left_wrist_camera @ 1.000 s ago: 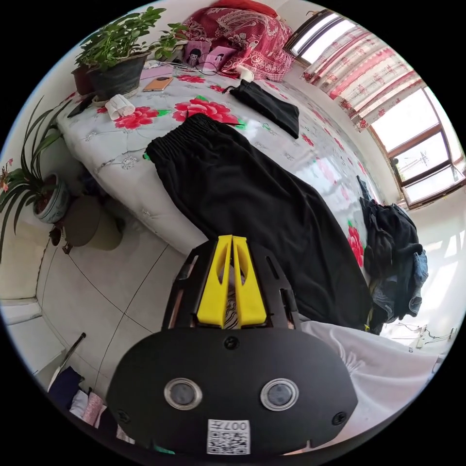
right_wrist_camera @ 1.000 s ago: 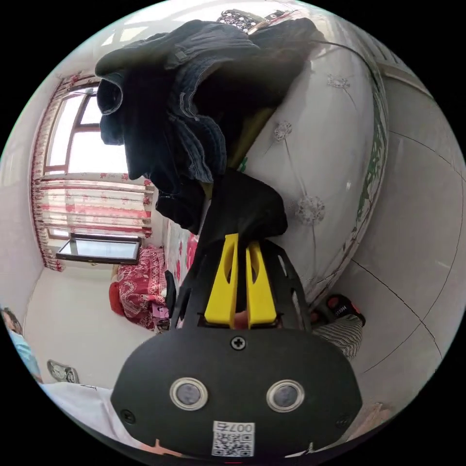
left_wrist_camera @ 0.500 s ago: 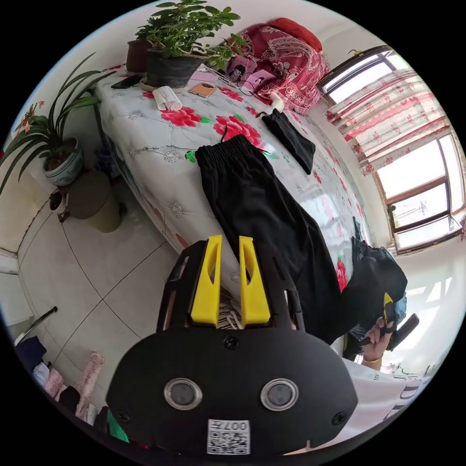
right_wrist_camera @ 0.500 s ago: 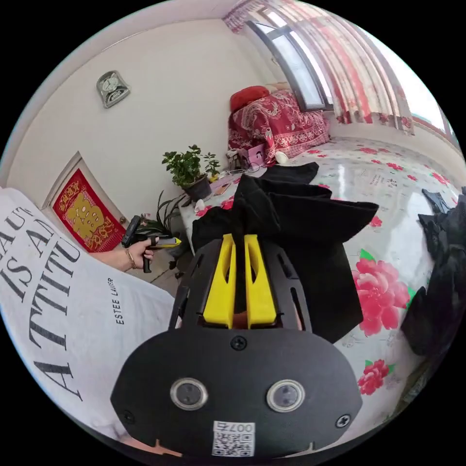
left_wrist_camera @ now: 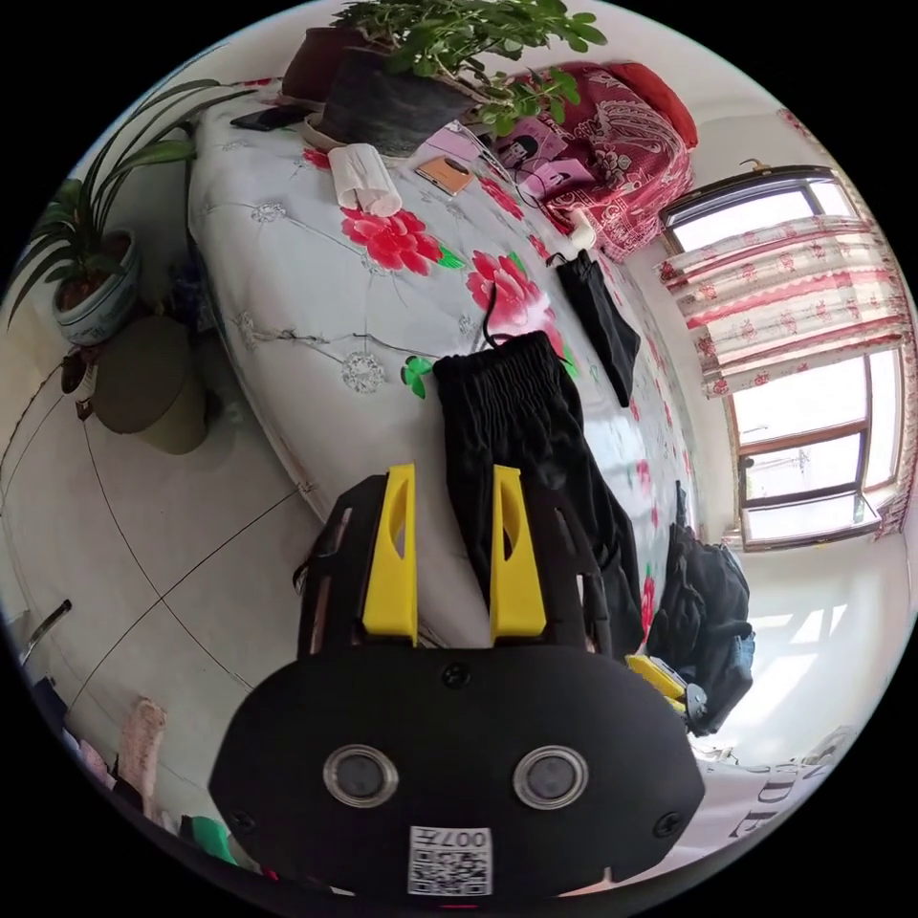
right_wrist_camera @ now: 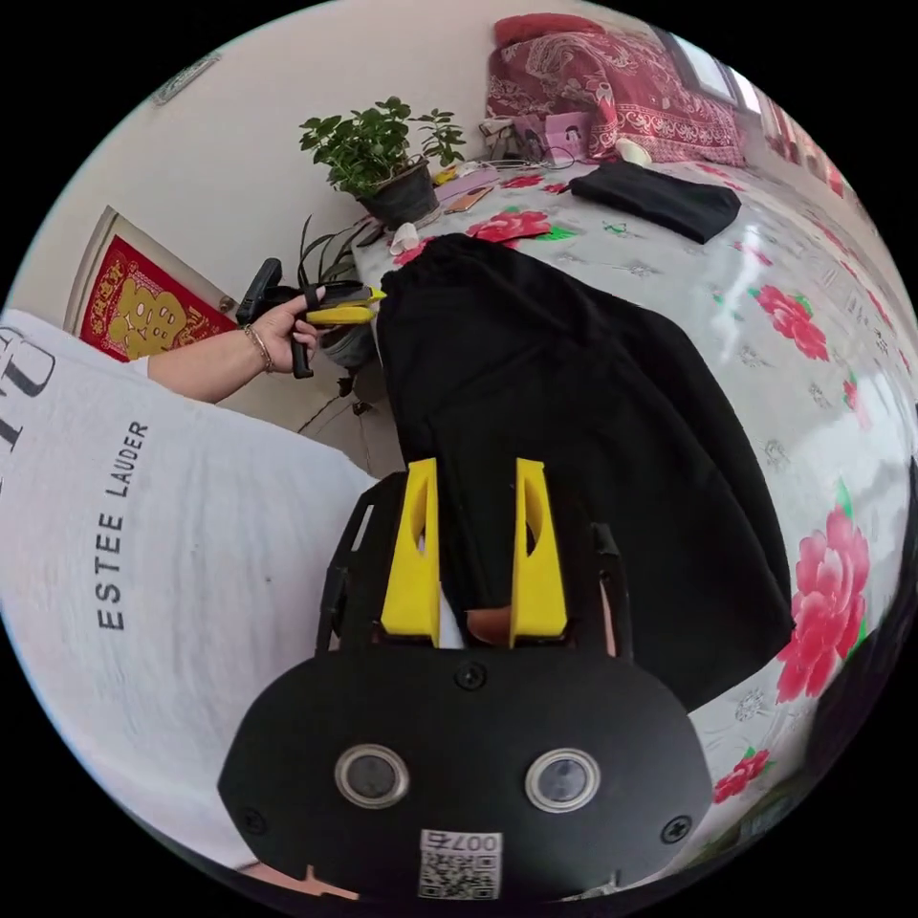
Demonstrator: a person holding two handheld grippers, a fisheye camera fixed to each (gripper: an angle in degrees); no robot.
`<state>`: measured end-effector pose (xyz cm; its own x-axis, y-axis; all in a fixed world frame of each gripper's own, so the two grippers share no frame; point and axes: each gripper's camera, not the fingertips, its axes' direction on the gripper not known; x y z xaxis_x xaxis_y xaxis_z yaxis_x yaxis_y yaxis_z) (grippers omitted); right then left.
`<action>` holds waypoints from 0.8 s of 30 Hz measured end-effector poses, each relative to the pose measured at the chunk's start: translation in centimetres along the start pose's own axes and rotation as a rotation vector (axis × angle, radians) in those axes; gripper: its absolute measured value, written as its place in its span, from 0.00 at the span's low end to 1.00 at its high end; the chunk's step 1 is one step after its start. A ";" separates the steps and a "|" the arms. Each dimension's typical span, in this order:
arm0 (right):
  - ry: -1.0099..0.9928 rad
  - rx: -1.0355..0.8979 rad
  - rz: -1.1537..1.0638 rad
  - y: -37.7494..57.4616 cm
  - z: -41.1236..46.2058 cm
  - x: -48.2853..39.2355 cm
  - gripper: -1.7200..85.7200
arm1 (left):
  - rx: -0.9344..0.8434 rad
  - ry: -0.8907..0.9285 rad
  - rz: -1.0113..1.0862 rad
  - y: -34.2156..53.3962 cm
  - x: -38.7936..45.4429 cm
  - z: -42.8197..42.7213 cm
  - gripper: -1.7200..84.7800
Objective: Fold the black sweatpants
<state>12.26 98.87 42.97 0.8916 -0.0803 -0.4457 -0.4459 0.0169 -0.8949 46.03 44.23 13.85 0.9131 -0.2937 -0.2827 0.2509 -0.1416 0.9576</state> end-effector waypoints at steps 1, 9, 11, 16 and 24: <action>0.009 -0.030 -0.032 -1.2 1.5 -0.7 0.12 | -0.004 0.007 -0.001 -0.4 -0.2 0.1 0.16; 0.063 -0.255 -0.042 -5.3 8.8 -0.6 0.11 | -0.036 0.168 0.041 -4.1 -2.6 0.3 0.17; 0.001 -0.253 0.023 -6.0 8.2 0.9 0.11 | -0.042 0.162 0.026 -4.3 -3.4 0.3 0.15; 0.017 -0.099 0.110 -6.1 4.1 3.3 0.11 | -0.003 0.296 -0.034 -3.0 -6.2 -0.5 0.10; 0.038 0.248 0.404 1.5 -8.3 11.3 0.11 | 0.032 0.480 0.635 7.7 10.4 -9.4 0.09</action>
<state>21.05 89.76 36.72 0.6454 -0.0543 -0.7619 -0.7196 0.2912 -0.6304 60.52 48.97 18.83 0.9190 0.1109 0.3784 -0.3666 -0.1127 0.9235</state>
